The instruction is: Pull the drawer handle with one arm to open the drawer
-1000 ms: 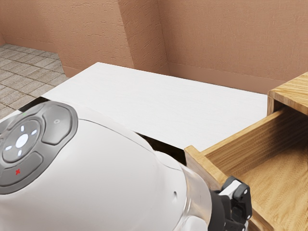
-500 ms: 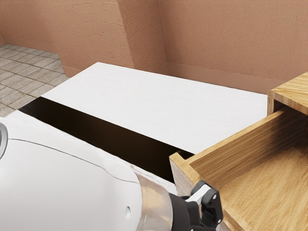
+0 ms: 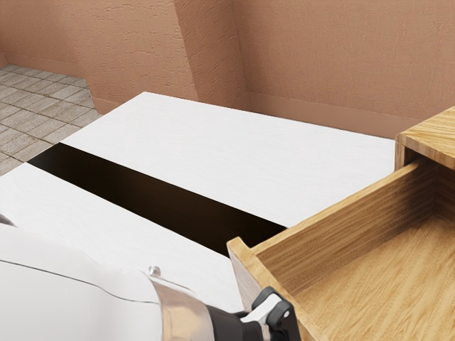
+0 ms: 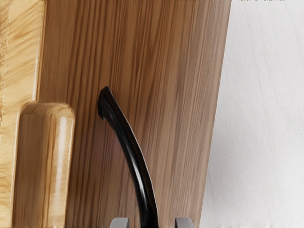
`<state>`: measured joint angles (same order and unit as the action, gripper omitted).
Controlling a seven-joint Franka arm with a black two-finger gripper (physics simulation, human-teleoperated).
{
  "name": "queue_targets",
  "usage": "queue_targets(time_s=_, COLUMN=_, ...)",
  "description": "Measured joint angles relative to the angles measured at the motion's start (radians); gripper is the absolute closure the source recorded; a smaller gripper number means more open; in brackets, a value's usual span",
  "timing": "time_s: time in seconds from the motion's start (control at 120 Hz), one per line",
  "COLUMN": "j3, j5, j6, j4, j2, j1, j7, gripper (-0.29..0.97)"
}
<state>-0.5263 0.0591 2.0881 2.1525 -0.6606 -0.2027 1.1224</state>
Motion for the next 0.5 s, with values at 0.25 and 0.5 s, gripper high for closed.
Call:
queue_targets(time_s=0.25, j3=0.061, j5=0.0, j6=-0.124, j4=-0.123, j2=-0.066, j1=-0.017, j7=0.006, gripper=0.32)
queue_targets(time_s=0.5, j3=0.189, j5=-0.003, j6=-0.438, j4=-0.316, j2=-0.071, j1=-0.024, j7=0.011, gripper=0.1)
